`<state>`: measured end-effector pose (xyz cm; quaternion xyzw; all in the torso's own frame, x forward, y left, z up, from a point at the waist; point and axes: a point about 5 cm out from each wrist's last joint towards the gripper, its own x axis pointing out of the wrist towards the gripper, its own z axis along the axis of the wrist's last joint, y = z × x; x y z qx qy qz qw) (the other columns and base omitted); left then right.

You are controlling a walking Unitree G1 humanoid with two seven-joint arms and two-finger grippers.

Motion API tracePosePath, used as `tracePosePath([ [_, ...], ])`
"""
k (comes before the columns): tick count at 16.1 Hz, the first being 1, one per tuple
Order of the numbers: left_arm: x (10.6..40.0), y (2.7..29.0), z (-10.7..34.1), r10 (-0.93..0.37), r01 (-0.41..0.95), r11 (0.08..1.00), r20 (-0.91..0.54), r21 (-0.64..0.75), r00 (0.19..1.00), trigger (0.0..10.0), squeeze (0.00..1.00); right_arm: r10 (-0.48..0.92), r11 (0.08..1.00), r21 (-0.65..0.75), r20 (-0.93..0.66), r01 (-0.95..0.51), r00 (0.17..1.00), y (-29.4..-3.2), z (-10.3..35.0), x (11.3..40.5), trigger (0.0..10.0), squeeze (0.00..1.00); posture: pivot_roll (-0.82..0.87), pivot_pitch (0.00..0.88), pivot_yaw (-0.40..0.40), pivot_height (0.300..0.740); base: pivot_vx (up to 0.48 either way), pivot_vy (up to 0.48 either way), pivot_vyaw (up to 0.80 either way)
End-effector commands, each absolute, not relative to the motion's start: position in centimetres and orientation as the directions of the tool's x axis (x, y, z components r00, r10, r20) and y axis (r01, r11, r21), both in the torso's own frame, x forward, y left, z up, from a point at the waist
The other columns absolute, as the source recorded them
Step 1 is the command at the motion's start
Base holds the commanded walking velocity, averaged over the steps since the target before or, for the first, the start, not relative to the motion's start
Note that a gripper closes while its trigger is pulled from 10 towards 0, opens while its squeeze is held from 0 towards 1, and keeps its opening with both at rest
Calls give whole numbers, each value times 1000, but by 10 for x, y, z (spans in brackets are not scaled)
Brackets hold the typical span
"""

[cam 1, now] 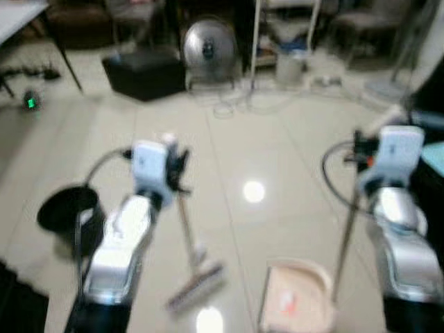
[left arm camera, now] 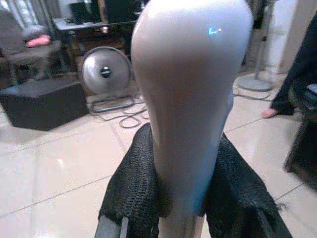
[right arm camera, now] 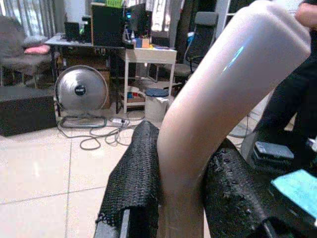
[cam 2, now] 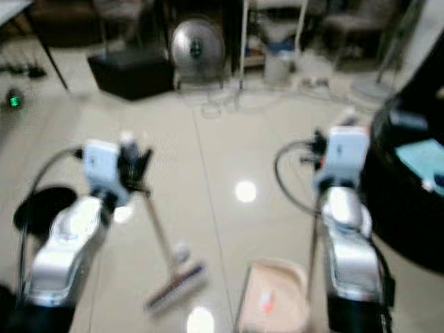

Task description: Sweep floor

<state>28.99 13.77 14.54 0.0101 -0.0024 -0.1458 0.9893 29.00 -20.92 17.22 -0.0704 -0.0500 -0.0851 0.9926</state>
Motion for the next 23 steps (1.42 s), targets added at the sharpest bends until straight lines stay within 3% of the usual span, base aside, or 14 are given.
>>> tracePosePath([
  [1,292,148,150,-266,264,962,18,67,964,10000,0,-117,983,-120,156,136,981,-196,181,295,10000,0,4,9,35,740,311,0,0],
  [4,293,149,150,-246,245,968,21,62,969,10000,0,-69,989,-117,175,90,982,-189,186,297,10000,0,4,12,31,740,310,0,0],
  [8,292,152,149,-232,231,971,20,61,972,10000,0,11,976,-218,155,23,988,-180,185,299,10000,0,6,12,28,740,311,0,400],
  [13,294,153,151,-230,227,971,22,75,973,10000,0,-45,982,-172,183,77,982,-190,186,299,10000,0,7,10,36,740,311,0,480],
  [19,293,156,150,-221,219,972,21,82,975,10000,0,82,979,-196,148,-52,986,-178,181,298,10000,0,9,13,32,740,309,0,0],
  [23,293,156,151,-224,222,971,19,83,974,10000,0,43,986,-165,171,-15,984,-180,182,299,10000,0,13,13,35,740,309,0,311],
])
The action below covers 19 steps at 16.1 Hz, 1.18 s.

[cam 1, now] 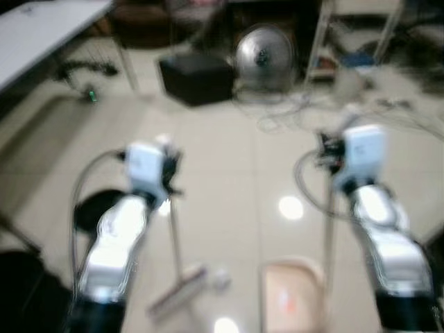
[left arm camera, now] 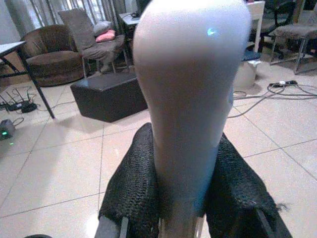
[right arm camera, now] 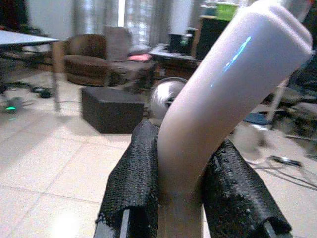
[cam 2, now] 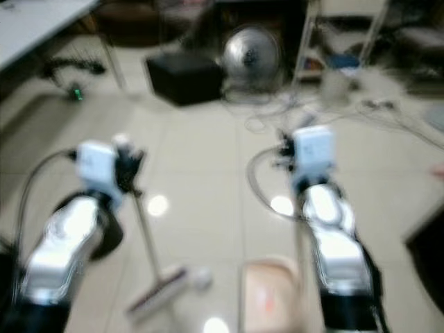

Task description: Sweep floor

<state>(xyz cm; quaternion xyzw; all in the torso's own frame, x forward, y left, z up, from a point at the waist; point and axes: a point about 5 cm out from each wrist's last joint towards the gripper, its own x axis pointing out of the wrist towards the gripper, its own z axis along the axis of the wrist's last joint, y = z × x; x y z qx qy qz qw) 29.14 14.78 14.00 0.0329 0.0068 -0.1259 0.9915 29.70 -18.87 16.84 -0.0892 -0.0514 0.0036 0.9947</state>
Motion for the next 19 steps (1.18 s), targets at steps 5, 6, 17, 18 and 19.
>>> tracePosePath([
  [5,295,155,153,-231,228,970,28,87,972,10000,0,25,981,-193,197,14,980,-184,182,297,10000,0,9,9,37,740,310,0,0],
  [6,295,155,153,-233,229,969,29,90,972,10000,0,26,981,-194,196,13,980,-185,182,297,10000,0,9,8,37,740,311,0,0],
  [17,331,176,165,26,-12,997,169,-80,985,10000,0,64,974,-227,231,-10,971,-186,165,308,10000,0,71,129,50,740,27,0,0],
  [18,333,180,160,50,-34,994,167,-100,985,10000,0,69,975,-223,244,-13,967,-184,164,308,10000,0,71,154,62,740,0,0,0],
  [19,335,183,154,63,-47,994,160,-101,985,10000,0,78,972,-233,257,-16,963,-183,162,310,10000,0,67,169,74,740,0,0,0],
])
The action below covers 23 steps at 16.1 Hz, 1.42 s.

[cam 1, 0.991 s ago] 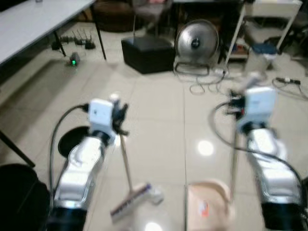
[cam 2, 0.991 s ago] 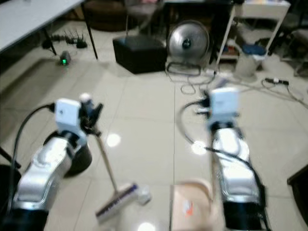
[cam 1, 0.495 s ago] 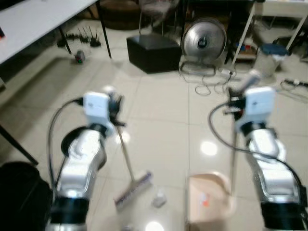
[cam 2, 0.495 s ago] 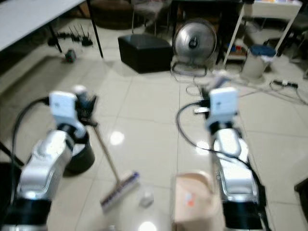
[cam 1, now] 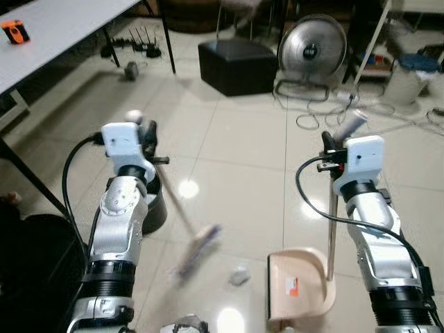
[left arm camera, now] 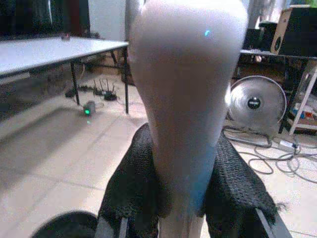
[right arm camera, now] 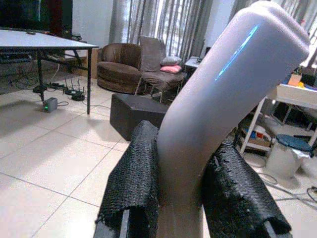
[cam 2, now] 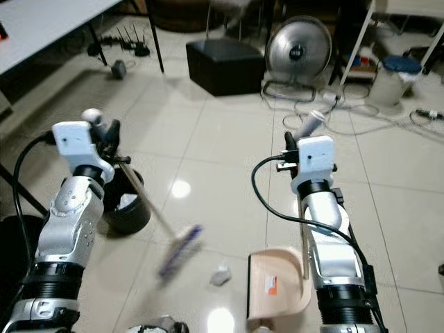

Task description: Sweep floor

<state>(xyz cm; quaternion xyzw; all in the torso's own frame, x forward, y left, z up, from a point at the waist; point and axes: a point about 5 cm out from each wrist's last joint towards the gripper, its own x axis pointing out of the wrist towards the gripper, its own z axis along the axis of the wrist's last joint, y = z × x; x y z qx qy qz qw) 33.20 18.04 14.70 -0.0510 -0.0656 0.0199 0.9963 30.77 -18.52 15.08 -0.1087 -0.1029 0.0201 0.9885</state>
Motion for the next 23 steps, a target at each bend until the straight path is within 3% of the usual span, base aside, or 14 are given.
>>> tracePosePath([
  [1,334,183,150,54,-38,995,168,-97,984,10000,0,85,966,-256,275,-12,958,-181,161,309,10000,0,56,209,87,740,0,0,0],
  [11,332,176,140,92,-68,994,318,-84,944,10000,0,28,944,-312,397,106,917,-178,151,314,10000,0,127,356,131,740,0,0,0],
  [14,331,168,136,63,-43,997,333,-66,941,10000,0,32,951,-295,408,98,912,-165,144,317,10000,0,153,365,132,740,0,0,0],
  [18,338,164,134,57,-42,998,323,-54,945,10000,0,103,966,-260,399,5,911,-119,139,326,10000,0,169,380,149,740,0,0,0],
  [23,347,144,134,30,2,994,283,-113,959,10000,0,143,955,-294,351,-36,925,-99,127,326,10000,0,186,370,159,740,0,0,0],
])
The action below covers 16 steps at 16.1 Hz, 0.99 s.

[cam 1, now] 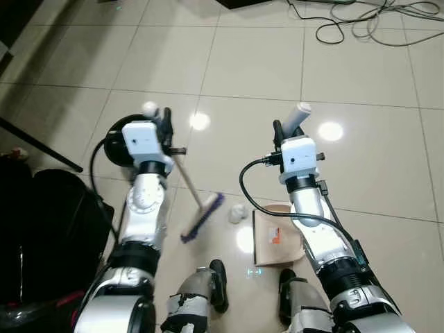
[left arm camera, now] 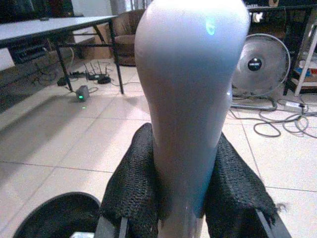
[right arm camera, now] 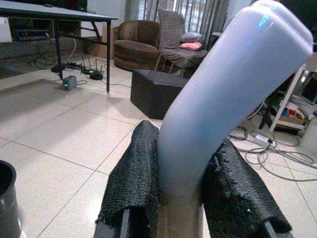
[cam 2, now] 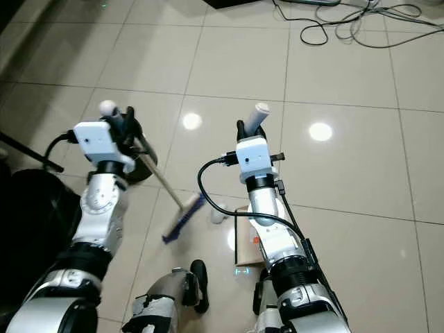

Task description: Sweep floor

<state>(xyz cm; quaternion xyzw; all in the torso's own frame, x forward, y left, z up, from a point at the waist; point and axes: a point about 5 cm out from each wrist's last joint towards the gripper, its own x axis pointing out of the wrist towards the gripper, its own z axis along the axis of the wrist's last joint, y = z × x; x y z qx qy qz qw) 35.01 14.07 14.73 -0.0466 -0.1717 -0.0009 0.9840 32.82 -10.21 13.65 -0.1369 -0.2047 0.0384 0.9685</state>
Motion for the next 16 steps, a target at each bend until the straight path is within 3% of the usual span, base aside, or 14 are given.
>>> tracePosePath([
  [1,348,136,134,18,22,990,280,-143,960,10000,0,119,959,-283,345,-18,931,-99,127,327,10000,0,188,371,164,740,0,0,0],
  [4,350,117,136,-55,123,965,278,-233,959,10000,0,88,959,-283,342,14,935,-100,125,328,10000,0,189,367,168,740,0,0,0],
  [6,346,88,147,-276,374,888,340,-267,899,10000,0,86,958,-287,336,15,938,-101,123,329,10000,0,190,361,167,740,0,0,0],
  [8,344,78,154,-412,513,820,361,-253,837,10000,0,84,957,-289,329,16,941,-101,122,330,10000,0,188,357,165,740,0,0,0],
  [11,342,79,171,-462,590,747,399,-306,792,10000,0,50,962,-271,316,40,947,-106,121,333,10000,0,189,331,164,740,0,0,0],
  [14,340,82,173,-519,626,733,377,-266,767,10000,0,-28,984,-157,308,80,951,-117,127,338,10000,0,167,299,167,740,0,0,0],
  [16,348,93,176,-482,583,765,358,-272,800,10000,0,-107,989,-59,319,132,942,-134,135,341,10000,0,123,255,158,740,0,0,0],
])
